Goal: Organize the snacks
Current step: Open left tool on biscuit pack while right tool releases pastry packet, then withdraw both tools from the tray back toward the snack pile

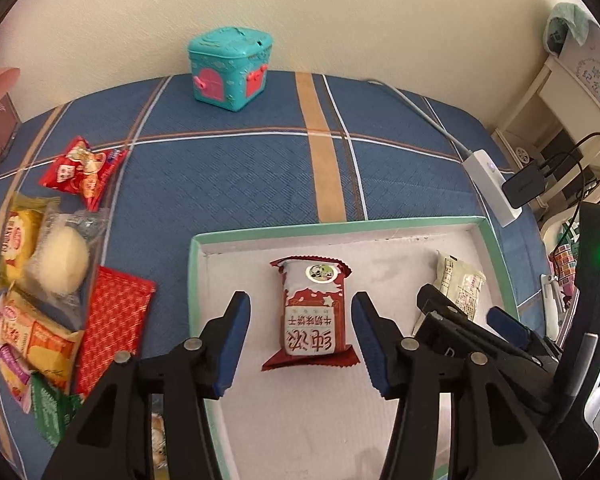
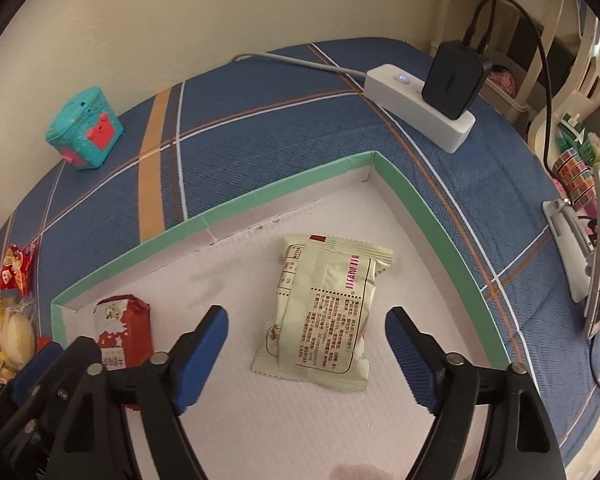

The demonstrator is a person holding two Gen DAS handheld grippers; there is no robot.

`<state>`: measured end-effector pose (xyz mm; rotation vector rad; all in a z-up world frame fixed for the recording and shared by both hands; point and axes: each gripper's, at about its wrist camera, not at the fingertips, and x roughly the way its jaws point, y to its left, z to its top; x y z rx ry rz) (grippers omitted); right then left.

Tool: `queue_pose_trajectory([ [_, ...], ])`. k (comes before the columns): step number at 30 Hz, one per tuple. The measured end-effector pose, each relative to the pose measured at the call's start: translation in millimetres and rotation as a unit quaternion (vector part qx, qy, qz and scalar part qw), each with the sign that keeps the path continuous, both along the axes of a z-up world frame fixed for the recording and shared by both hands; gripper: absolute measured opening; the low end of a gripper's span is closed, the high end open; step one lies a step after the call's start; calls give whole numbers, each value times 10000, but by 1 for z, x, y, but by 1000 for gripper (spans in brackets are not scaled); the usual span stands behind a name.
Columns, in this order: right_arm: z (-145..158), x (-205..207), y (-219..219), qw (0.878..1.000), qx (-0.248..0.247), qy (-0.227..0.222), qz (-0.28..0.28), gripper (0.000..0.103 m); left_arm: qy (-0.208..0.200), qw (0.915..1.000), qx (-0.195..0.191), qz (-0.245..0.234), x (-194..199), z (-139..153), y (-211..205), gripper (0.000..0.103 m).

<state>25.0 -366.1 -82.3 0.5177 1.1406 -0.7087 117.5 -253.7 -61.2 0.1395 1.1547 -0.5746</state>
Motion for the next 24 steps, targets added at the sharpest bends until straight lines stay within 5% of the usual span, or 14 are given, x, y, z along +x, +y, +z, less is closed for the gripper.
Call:
queue_pose_trajectory([
  [3,6,-2,7,9999,-58,-82,72,102,36,9999,-24,124,1,5,15,64],
  [10,11,-8,19,9997,37,-213,139,103,-141,9990,-203,368,0,20,46,78],
  [24,43,-20,58,9953,-79,-753,608,103,-687,9929,12,972,-8,26,110,79],
])
